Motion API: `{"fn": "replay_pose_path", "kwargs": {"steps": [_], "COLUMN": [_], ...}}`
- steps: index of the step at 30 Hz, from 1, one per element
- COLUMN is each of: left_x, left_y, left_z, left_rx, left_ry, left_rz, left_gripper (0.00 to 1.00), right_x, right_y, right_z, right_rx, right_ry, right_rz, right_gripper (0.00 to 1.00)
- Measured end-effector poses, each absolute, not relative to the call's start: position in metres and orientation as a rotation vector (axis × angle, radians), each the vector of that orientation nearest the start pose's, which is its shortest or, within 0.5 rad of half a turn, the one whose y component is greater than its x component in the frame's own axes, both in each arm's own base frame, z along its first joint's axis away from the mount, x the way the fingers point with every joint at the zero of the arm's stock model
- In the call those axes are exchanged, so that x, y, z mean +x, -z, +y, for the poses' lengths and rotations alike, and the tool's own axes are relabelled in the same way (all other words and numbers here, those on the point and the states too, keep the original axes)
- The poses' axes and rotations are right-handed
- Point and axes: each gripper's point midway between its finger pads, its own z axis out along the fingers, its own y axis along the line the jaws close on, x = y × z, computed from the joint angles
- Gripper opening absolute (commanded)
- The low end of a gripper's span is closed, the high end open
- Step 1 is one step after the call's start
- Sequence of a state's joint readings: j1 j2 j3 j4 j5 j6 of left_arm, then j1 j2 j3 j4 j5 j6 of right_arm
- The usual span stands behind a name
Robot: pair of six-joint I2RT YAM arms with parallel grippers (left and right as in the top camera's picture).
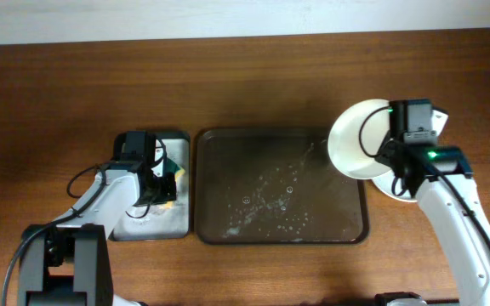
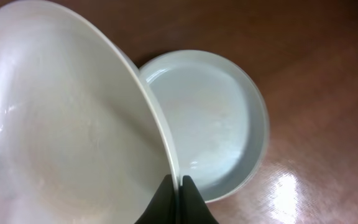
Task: Clean dirty plates on tray and stack at the side
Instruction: 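Carry the cream plate with the right gripper onto the stack at right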
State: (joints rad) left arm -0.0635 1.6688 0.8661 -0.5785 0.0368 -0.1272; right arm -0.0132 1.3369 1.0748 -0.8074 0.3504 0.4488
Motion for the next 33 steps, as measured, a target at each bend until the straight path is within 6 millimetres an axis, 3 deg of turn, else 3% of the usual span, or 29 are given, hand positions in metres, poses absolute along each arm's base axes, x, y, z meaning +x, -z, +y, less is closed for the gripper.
{"fn": "replay_pose_path", "kwargs": {"steps": [1,2,3,5,7,8,9,13,15,19,21,23,25,27,31,32,33], "left_x": [0.304,0.304,0.304,0.304,0.305,0.305,0.305,0.314,0.328,0.358,0.361,0.363,0.365,0.367,0.375,0.375,0.375], "left_y": [0.000,0.000,0.000,0.000,-0.001,-0.001,-0.001,-0.003,-0.007,-0.018,-0.019,-0.018,-0.010,-0.006,-0.008,-0.008,-0.008], "left_z": [-0.026,-0.026,-0.026,-0.026,-0.026,-0.025,-0.026,-0.026,-0.026,-0.028,-0.029,-0.029,-0.029,-0.029,-0.029,-0.029,-0.029], "left_rx": [-0.090,-0.089,-0.090,-0.087,-0.088,-0.089,-0.088,-0.087,-0.085,-0.078,-0.077,-0.077,-0.074,-0.076,-0.075,-0.076,-0.076], "left_ry": [0.081,0.081,0.081,0.081,0.079,0.080,0.080,0.080,0.086,0.100,0.101,0.102,0.100,0.101,0.104,0.104,0.104], "left_rz": [2.954,2.954,2.954,2.955,2.952,2.952,2.952,2.912,2.855,2.723,2.711,2.708,2.714,2.714,2.681,2.681,2.681], "left_gripper": [0.06,0.49,0.66,0.73,0.75,0.79,0.82,0.88,0.88,0.87,0.84,0.66,0.54,0.03,0.00,0.52,0.71], "right_x": [0.319,0.312,0.308,0.296,0.292,0.291,0.290,0.308,0.324,0.340,0.348,0.355,0.356,0.355,0.355,0.356,0.357], "right_y": [-0.155,-0.154,-0.153,-0.145,-0.132,-0.125,-0.110,-0.106,-0.109,-0.113,-0.115,-0.116,-0.116,-0.116,-0.116,-0.117,-0.117], "right_z": [-0.083,-0.103,-0.116,-0.146,-0.157,-0.159,-0.163,-0.152,-0.135,-0.108,-0.091,-0.069,-0.060,-0.059,-0.053,-0.049,-0.043], "right_rx": [0.803,0.896,0.955,1.098,1.156,1.176,1.209,1.168,1.065,0.909,0.808,0.708,0.673,0.666,0.645,0.617,0.576], "right_ry": [0.261,0.252,0.247,0.262,0.269,0.271,0.280,0.139,-0.028,-0.205,-0.237,-0.263,-0.271,-0.272,-0.308,-0.320,-0.325], "right_rz": [2.463,2.444,2.428,2.405,2.428,2.442,2.480,2.476,2.491,2.514,2.533,2.557,2.569,2.576,2.583,2.587,2.596], "right_gripper": [0.04,0.04,0.04,0.04,0.04,0.12,0.55,0.60,0.60,0.60,0.59,0.59,0.56,0.51,0.47,0.48,0.49]}}
